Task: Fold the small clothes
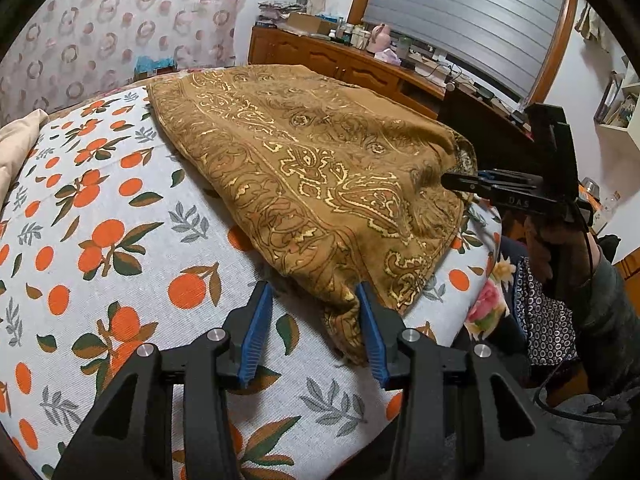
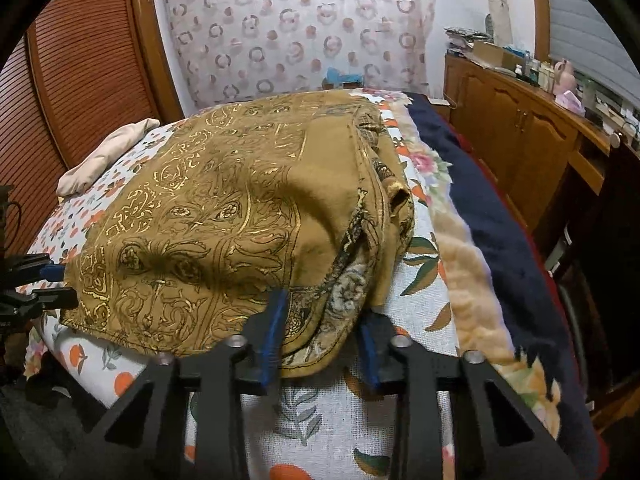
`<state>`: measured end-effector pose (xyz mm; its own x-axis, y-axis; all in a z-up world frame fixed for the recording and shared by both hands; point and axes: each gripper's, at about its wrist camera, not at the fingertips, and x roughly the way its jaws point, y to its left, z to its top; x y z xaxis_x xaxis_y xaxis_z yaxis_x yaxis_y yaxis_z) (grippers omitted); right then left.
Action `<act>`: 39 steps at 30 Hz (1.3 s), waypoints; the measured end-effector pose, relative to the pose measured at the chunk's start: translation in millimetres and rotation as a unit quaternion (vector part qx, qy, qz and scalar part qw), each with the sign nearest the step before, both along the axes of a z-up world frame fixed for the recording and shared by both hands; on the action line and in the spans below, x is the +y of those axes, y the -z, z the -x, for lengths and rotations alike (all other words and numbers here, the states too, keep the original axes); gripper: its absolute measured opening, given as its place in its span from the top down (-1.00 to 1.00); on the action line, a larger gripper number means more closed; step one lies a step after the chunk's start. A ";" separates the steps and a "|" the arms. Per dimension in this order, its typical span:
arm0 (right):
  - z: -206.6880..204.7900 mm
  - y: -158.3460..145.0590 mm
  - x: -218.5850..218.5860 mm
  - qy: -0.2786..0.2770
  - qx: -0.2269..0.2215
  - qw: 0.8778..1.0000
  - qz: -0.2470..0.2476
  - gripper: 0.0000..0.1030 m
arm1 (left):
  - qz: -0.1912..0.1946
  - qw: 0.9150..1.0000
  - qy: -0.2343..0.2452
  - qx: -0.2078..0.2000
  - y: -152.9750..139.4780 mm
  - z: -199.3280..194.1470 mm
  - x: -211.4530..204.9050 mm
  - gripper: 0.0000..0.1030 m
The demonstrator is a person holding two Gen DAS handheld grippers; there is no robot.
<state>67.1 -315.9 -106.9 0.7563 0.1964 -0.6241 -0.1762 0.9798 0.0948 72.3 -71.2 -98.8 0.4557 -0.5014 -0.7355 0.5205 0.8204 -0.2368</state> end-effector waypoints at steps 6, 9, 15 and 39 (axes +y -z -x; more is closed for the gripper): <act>4.2 -2.2 -2.2 -0.010 -0.004 1.000 -0.027 0.79 | 0.011 1.000 0.019 0.008 1.1 -1.6 -3.0 0.30; 8.9 -7.6 -4.6 -0.013 -0.020 0.999 -0.044 0.81 | 0.027 0.998 0.042 0.028 2.7 -4.2 -7.3 0.78; 15.3 -32.7 -3.0 -0.032 -0.061 0.997 -0.045 0.82 | 0.047 0.998 0.038 -0.026 -29.1 -6.2 -3.5 0.91; -169.9 -89.5 41.2 -0.052 -0.082 0.995 -0.008 0.82 | 0.045 0.992 -0.075 -0.095 -71.1 -184.7 35.0 0.92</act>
